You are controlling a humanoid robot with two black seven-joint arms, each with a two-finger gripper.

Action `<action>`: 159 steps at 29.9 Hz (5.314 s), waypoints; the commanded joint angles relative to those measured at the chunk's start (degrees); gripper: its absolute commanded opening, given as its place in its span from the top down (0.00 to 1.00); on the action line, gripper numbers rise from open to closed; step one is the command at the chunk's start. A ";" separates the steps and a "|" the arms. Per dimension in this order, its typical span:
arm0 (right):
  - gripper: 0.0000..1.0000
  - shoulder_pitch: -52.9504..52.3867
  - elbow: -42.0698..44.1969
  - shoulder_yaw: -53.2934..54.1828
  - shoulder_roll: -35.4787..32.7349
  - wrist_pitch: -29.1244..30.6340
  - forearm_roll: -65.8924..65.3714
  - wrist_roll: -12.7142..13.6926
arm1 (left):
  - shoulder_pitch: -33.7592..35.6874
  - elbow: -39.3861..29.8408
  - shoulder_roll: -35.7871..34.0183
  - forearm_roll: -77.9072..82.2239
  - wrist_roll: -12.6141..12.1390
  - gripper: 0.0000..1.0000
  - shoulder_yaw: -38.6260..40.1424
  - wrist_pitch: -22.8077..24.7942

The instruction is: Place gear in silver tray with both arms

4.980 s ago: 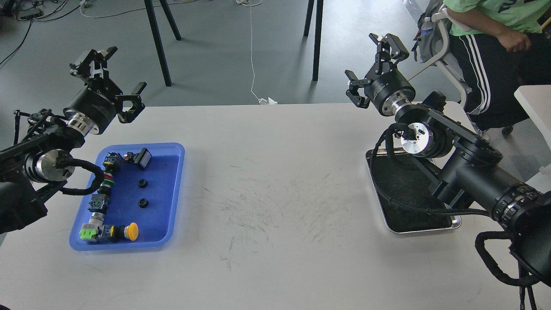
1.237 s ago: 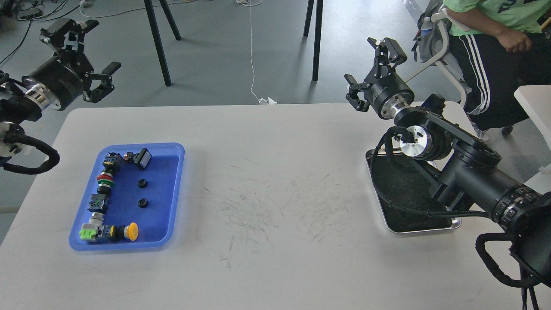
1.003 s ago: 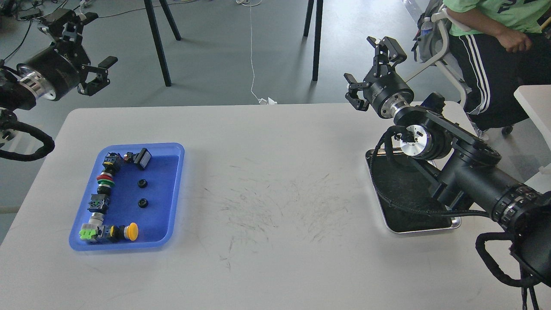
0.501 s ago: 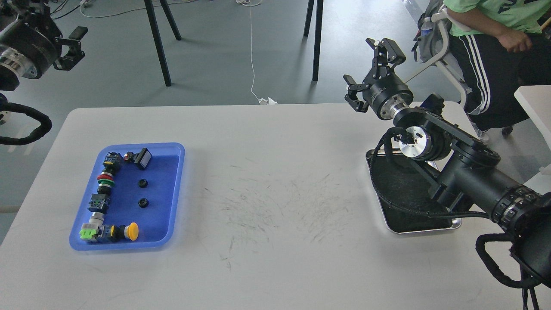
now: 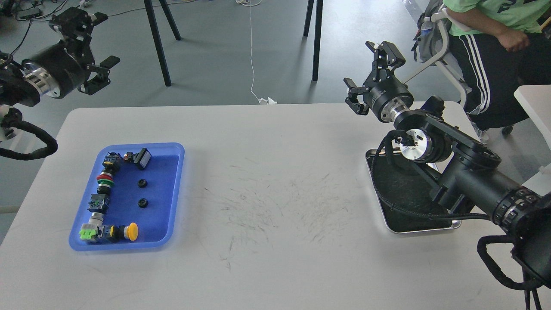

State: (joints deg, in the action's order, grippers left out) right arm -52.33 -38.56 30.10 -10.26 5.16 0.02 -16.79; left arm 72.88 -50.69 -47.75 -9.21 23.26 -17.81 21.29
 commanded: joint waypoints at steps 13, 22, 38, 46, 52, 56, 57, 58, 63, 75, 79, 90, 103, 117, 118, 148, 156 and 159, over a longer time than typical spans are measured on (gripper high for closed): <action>0.01 0.74 -0.12 -0.04 0.16 0.03 -0.11 0.00 | -1.16 -13.82 -6.65 0.86 0.64 0.11 13.85 -24.26; 0.01 0.66 -0.20 0.04 -0.11 0.03 -0.11 0.00 | -8.37 -13.91 0.81 1.38 -0.41 0.03 13.08 -18.56; 0.01 1.36 -0.20 0.13 -0.37 0.29 -0.11 0.09 | 0.42 -27.44 -11.04 37.59 -0.85 0.02 -6.89 -16.01; 0.01 1.45 -0.38 0.04 -0.37 0.21 -0.20 0.09 | 0.16 -26.39 -9.20 42.78 0.73 0.02 -13.91 -31.47; 0.01 1.45 -0.38 0.04 -0.37 0.12 -0.20 0.09 | -0.90 -25.77 -9.38 42.86 1.17 0.02 -13.92 -31.57; 0.01 1.45 -0.38 0.04 -0.37 0.12 -0.20 0.09 | -1.60 -25.86 -9.81 43.66 3.18 0.02 -14.27 -31.31; 0.01 1.45 -0.38 0.04 -0.37 0.12 -0.20 0.09 | -1.43 -26.29 -10.08 44.79 4.74 0.02 -14.27 -31.22; 0.01 1.53 -0.38 0.04 -0.28 0.12 -0.20 0.00 | -1.25 -26.30 -10.08 45.67 4.74 0.02 -14.27 -31.22; 0.01 1.53 -0.47 0.04 -0.19 0.12 -0.20 0.00 | -1.08 -26.21 -9.55 50.33 4.74 0.02 -14.53 -30.25; 0.01 1.89 -0.47 0.04 -0.19 0.12 -0.20 0.00 | -5.90 -16.55 -1.92 60.09 4.74 0.03 -22.62 -34.56; 0.01 1.89 -0.47 0.04 -0.19 0.12 -0.28 0.00 | -7.58 -14.88 -1.12 61.68 4.74 0.03 -22.79 -35.35; 0.01 1.80 -0.55 -0.04 0.07 -0.15 -0.37 -0.09 | -9.60 -10.83 0.82 64.83 4.74 0.12 -23.32 -38.68; 0.01 1.53 -0.55 -0.13 -0.02 -0.15 -0.46 0.00 | -11.27 -8.56 4.24 67.57 4.74 0.14 -23.41 -40.27; 0.01 1.71 -0.47 -0.13 -0.28 -0.15 -0.46 0.00 | -15.49 0.16 7.76 67.39 4.74 0.14 -22.53 -41.24; 0.01 1.71 -0.55 -0.13 -0.20 -0.15 -0.46 0.00 | -15.49 0.16 7.85 67.48 4.74 0.14 -22.53 -41.33; 0.01 1.45 -0.38 -0.13 -0.37 -0.15 -0.46 0.00 | -18.57 3.58 10.05 67.13 4.74 0.38 -22.44 -42.29; 0.01 1.45 -0.47 -0.13 -0.37 -0.15 -0.46 0.00 | -18.48 3.58 10.75 67.04 4.74 0.46 -22.36 -42.91; 0.01 1.36 -0.47 -0.13 -0.37 -0.15 -0.46 0.00 | -18.30 3.41 10.75 67.21 4.74 0.49 -22.35 -43.17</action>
State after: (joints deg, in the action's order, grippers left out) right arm -50.89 -38.98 29.97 -10.64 5.01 -0.44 -16.79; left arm 54.49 -47.18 -37.01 57.81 28.00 -40.20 -21.58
